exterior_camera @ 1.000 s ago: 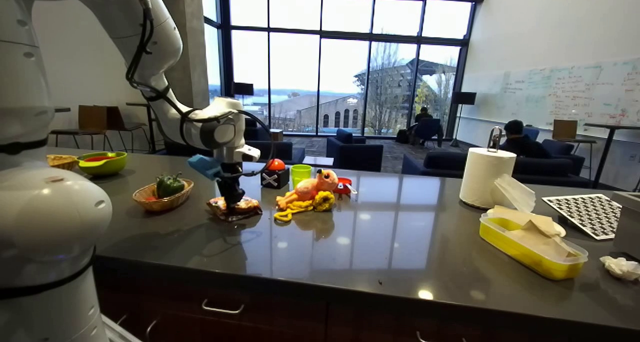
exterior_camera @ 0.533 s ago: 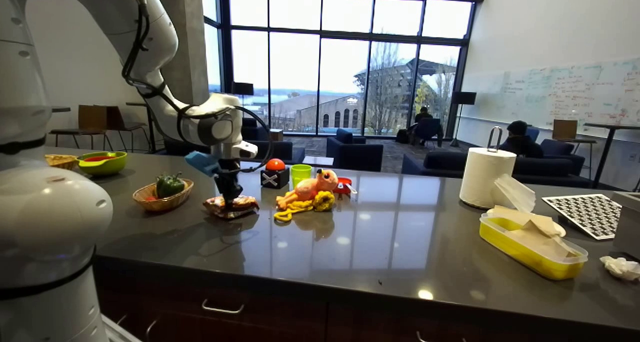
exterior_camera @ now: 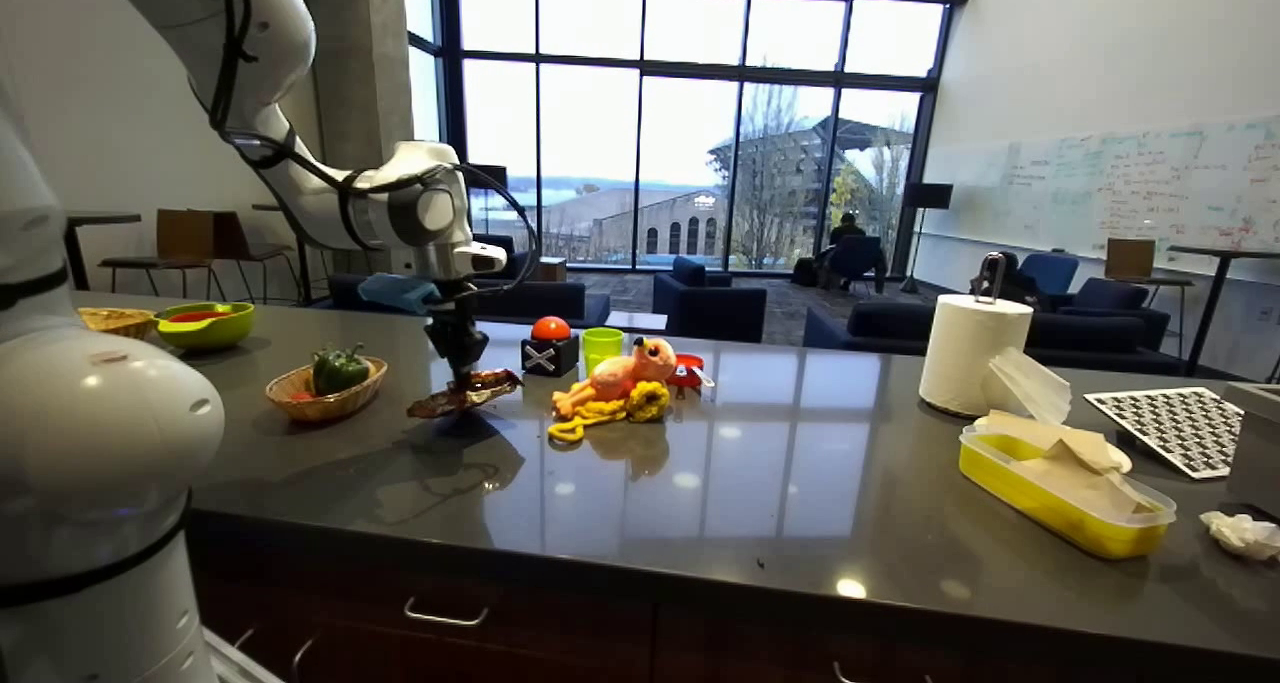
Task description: Move the brown packet to the right
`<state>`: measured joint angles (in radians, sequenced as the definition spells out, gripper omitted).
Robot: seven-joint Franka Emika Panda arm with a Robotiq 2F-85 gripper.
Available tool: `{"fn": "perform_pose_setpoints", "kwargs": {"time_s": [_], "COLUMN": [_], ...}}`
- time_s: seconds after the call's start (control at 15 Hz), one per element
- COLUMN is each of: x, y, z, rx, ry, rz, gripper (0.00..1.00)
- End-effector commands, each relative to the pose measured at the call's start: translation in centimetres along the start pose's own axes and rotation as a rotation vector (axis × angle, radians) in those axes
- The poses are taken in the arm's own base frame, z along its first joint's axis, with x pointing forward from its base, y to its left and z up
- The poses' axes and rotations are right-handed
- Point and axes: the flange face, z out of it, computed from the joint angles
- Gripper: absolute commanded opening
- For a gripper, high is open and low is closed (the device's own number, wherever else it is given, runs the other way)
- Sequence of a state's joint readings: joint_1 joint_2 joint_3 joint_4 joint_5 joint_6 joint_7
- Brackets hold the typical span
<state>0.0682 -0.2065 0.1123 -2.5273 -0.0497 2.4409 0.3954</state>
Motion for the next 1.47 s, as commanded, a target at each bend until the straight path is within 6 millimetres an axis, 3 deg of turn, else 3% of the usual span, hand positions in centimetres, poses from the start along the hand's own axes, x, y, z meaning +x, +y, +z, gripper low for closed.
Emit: {"fn": "perform_pose_setpoints", "kwargs": {"time_s": [0.0, 0.27, 0.53, 1.0, 1.2, 1.4], "x": [-0.5, -0.3, 0.2, 3.2, 3.8, 3.9], "y": [2.5, 5.5, 8.2, 13.4, 13.8, 13.1], "z": [-2.9, -4.1, -3.6, -4.4, -3.5, -1.3], "rx": [-0.053, -0.074, -0.093, -0.161, -0.16, -0.151], "ry": [0.044, 0.065, 0.094, 0.175, 0.19, 0.174], "rz": [0.017, 0.043, 0.089, 0.149, 0.152, 0.148], "gripper": [0.0, 0.0, 0.0, 0.0, 0.0, 0.0]}}
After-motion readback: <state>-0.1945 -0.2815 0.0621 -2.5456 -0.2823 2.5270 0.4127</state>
